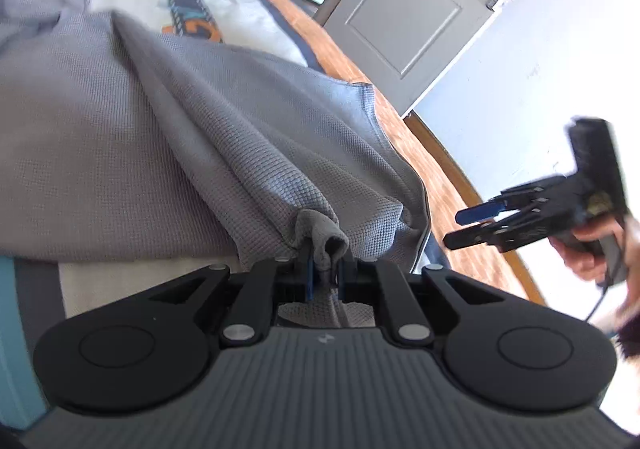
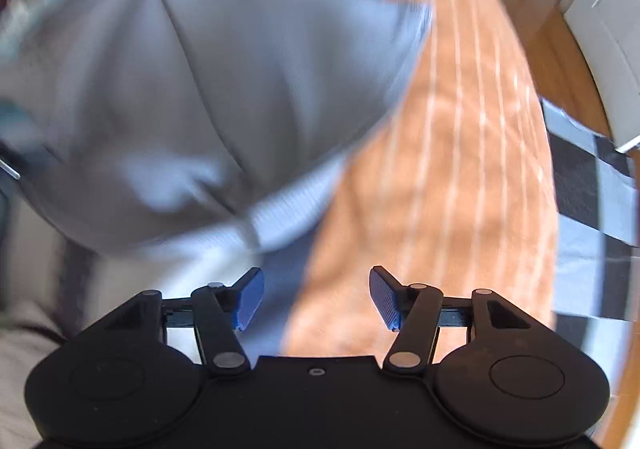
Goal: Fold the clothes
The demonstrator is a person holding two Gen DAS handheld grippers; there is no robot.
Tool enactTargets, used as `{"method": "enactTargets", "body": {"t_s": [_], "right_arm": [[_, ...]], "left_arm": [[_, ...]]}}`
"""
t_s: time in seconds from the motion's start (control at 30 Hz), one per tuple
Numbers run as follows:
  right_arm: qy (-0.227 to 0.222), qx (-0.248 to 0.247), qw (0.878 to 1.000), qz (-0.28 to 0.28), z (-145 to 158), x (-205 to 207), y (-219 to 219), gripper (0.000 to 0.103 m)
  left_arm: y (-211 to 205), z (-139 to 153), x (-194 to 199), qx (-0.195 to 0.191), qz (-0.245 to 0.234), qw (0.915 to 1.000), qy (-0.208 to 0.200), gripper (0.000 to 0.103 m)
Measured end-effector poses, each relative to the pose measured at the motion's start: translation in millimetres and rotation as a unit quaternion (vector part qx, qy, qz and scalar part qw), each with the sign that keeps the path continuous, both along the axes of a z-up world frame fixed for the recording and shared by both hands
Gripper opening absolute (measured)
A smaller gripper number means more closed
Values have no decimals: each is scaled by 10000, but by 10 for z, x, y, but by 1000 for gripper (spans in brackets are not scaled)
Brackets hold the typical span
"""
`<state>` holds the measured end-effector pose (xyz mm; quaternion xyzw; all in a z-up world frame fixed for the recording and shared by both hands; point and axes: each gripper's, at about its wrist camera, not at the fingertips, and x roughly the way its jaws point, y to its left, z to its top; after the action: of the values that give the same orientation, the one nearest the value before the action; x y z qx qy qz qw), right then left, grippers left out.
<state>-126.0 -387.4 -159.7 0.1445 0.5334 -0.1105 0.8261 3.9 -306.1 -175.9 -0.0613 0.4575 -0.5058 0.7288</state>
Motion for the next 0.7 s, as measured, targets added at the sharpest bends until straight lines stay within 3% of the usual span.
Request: {"method": "enactTargets", "body": {"t_s": [0.1, 0.2, 0.23, 0.3, 0.47, 0.57, 0.63, 0.67, 0.7], "right_arm": [[-865, -196, 9953, 398, 195, -63, 243, 63], [-1587, -653, 9740, 1477, 363, -56, 558, 67], [-1793, -682, 9654, 1765, 393, -76, 628, 69], [-2024, -623, 9552, 2066, 412, -67, 712, 85], [-2204, -790, 9551, 1814, 284, 175, 703, 88], [-1885, -541, 9698, 1452, 10, 339, 475, 86], [-1432, -170, 9839, 1056, -213, 437, 259, 41], [-1288, 94, 9882, 821, -301, 453, 130, 7], [-1376, 355, 9878, 634, -341, 393, 17, 6]], "left_arm": [[-91, -3, 101, -25, -65, 9999, 136, 7], [-411, 247, 278, -179, -444, 9988, 19, 7], [-573, 378, 347, -257, -604, 9978, -21, 7], [-904, 634, 482, -391, -893, 9952, -62, 7], [-1665, 1111, 597, -272, -1288, 9891, -652, 7], [-1997, 1212, 736, -413, -1196, 9883, -854, 7], [-2163, 1198, 891, -575, -933, 9892, -976, 7], [-2244, 1180, 966, -638, -814, 9893, -1033, 7], [-2304, 1136, 1019, -589, -694, 9899, -1085, 9]]}}
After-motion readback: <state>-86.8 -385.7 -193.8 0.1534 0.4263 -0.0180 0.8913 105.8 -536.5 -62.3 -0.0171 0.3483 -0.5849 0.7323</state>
